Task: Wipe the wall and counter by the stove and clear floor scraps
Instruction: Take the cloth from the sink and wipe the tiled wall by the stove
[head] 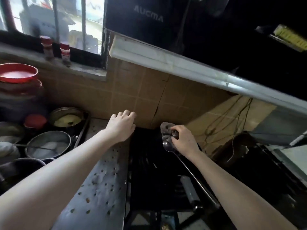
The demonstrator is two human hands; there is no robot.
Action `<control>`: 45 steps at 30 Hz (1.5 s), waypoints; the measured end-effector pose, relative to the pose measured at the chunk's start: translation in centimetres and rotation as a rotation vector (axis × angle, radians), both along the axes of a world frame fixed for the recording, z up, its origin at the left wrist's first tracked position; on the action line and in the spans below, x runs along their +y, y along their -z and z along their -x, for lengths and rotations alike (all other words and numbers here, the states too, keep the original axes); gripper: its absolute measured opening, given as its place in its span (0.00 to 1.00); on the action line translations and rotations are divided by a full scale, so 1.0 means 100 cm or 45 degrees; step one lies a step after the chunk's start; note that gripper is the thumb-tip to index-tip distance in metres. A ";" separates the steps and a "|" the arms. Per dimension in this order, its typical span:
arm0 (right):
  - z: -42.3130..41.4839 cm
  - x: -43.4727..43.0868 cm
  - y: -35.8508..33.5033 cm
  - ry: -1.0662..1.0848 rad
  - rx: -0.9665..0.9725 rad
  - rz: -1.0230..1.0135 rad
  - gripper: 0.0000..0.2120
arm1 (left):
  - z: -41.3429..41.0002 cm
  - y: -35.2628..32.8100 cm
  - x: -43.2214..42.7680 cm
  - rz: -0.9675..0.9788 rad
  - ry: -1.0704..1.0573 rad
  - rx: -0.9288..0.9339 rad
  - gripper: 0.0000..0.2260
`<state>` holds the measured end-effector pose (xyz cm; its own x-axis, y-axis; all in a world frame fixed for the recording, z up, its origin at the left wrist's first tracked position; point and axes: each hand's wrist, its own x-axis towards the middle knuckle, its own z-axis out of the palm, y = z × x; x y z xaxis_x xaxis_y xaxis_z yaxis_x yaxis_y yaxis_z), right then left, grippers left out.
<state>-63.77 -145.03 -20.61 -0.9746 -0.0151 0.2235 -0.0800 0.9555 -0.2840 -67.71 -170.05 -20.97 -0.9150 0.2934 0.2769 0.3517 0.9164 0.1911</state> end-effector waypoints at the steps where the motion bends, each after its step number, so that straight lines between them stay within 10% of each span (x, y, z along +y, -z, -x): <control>1: 0.006 0.003 -0.003 -0.015 0.003 -0.026 0.18 | 0.003 -0.006 0.003 -0.021 -0.002 0.018 0.18; 28: 0.229 0.086 0.036 -0.438 0.279 -0.334 0.14 | 0.078 0.056 0.108 -0.230 -0.550 0.106 0.19; 40: 0.300 0.073 -0.005 -0.945 0.557 -1.325 0.31 | 0.098 0.057 0.110 -0.123 -0.550 0.144 0.22; 45: 0.344 0.051 -0.052 -0.819 0.726 -1.116 0.23 | 0.102 0.082 0.110 -0.210 -0.562 0.182 0.20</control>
<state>-98.15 -139.96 -15.40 -0.5002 -0.8168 0.2875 -0.5099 0.5463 0.6645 -77.93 -159.08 -29.19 -0.8916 -0.1723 0.4188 -0.0303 0.9454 0.3244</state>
